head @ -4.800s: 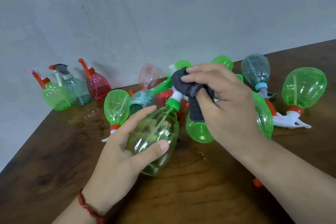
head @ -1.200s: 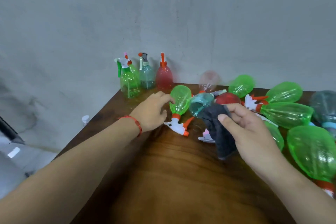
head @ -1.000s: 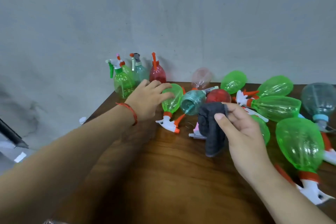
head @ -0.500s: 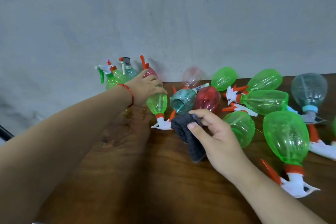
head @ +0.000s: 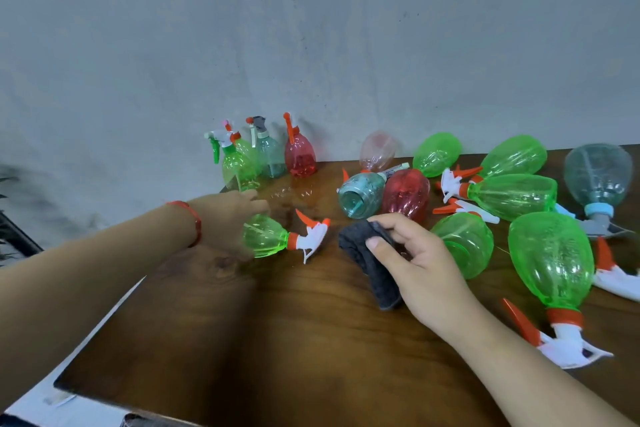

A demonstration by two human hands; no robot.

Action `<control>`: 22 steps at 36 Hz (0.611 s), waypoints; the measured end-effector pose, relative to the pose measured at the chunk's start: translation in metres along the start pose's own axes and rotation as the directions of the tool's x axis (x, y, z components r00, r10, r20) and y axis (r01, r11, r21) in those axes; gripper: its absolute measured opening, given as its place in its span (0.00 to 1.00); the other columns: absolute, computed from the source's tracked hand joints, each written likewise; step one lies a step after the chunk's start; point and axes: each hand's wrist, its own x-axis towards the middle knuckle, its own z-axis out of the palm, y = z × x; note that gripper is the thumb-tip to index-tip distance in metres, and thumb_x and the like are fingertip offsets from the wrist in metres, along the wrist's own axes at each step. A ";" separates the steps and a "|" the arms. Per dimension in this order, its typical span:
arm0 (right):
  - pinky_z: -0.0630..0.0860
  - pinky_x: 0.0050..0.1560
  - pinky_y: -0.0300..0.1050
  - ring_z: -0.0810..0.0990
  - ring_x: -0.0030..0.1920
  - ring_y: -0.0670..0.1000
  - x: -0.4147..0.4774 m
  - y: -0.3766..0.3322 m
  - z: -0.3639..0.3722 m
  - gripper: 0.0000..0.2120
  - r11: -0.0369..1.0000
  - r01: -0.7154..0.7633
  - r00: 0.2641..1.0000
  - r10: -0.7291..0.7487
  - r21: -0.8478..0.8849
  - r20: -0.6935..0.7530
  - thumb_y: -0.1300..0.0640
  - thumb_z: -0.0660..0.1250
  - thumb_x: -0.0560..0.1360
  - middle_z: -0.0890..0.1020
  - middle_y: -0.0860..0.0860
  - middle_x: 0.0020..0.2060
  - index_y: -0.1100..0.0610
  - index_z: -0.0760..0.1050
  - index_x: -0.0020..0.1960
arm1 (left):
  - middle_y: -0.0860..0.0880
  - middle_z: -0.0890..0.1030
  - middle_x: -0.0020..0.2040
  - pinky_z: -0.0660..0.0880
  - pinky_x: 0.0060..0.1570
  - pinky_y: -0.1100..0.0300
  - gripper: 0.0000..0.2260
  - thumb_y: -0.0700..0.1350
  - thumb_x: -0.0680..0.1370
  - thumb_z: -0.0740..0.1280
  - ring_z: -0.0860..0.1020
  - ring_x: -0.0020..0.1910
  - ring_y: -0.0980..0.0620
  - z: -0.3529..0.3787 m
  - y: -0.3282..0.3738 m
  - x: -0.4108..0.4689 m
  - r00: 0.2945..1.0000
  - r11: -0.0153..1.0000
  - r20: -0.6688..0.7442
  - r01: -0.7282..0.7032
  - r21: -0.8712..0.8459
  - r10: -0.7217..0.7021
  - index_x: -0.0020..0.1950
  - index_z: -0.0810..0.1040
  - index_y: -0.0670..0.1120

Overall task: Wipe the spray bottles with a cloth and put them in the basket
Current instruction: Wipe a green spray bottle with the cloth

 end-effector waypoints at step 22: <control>0.84 0.50 0.49 0.87 0.47 0.45 0.013 0.005 -0.015 0.11 0.988 -0.049 0.934 -0.007 -0.147 -0.357 0.59 0.68 0.83 0.87 0.39 0.47 0.44 0.82 0.58 | 0.53 0.82 0.69 0.78 0.68 0.50 0.40 0.40 0.71 0.84 0.80 0.69 0.50 0.003 0.148 0.000 0.915 0.061 -0.400 -0.397 -0.916 -0.052 0.78 0.71 0.57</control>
